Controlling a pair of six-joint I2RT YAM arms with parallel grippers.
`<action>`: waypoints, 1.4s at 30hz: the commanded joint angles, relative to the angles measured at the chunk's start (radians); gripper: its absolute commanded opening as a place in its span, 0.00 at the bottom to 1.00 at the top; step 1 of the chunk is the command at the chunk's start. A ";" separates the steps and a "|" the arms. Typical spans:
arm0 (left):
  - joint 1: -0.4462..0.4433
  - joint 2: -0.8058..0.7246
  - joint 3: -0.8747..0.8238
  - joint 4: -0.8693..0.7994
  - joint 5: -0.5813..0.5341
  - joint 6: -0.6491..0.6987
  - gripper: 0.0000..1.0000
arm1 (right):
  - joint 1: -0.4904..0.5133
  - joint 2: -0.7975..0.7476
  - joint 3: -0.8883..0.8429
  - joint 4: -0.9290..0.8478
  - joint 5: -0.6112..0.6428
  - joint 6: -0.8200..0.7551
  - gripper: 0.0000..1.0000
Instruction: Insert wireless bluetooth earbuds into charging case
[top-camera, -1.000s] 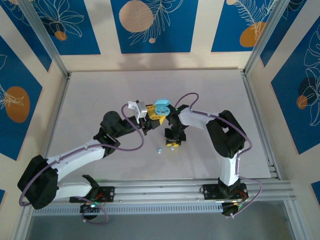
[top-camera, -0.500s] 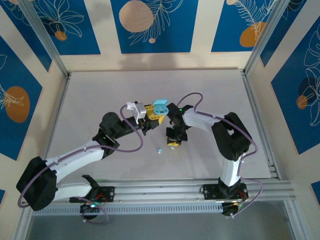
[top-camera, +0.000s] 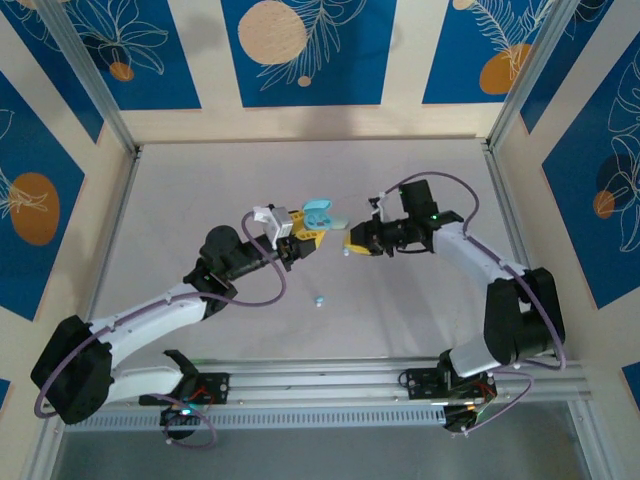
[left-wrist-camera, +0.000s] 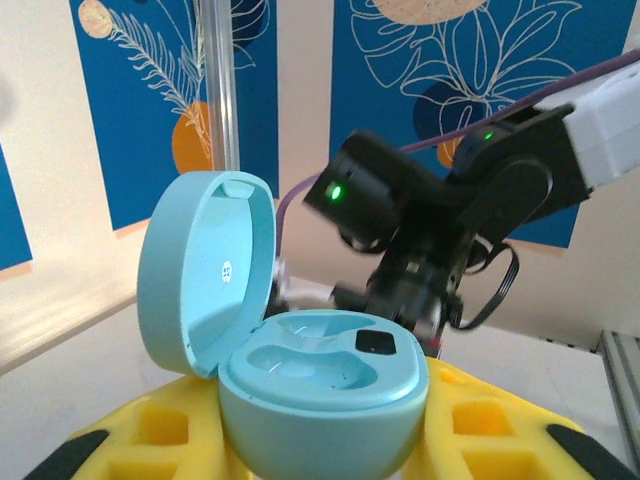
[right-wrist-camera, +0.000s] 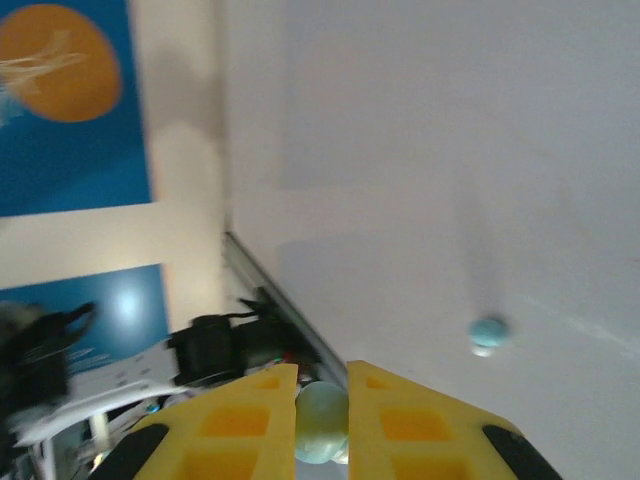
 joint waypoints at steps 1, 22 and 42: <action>0.012 -0.003 -0.009 0.016 -0.012 0.015 0.27 | -0.036 -0.063 -0.014 0.123 -0.248 0.014 0.18; -0.001 0.090 0.013 0.047 0.075 0.057 0.27 | -0.001 -0.191 0.126 0.170 -0.314 0.167 0.21; -0.019 0.140 0.022 0.193 0.099 -0.005 0.27 | 0.158 -0.161 0.169 0.187 0.018 0.171 0.21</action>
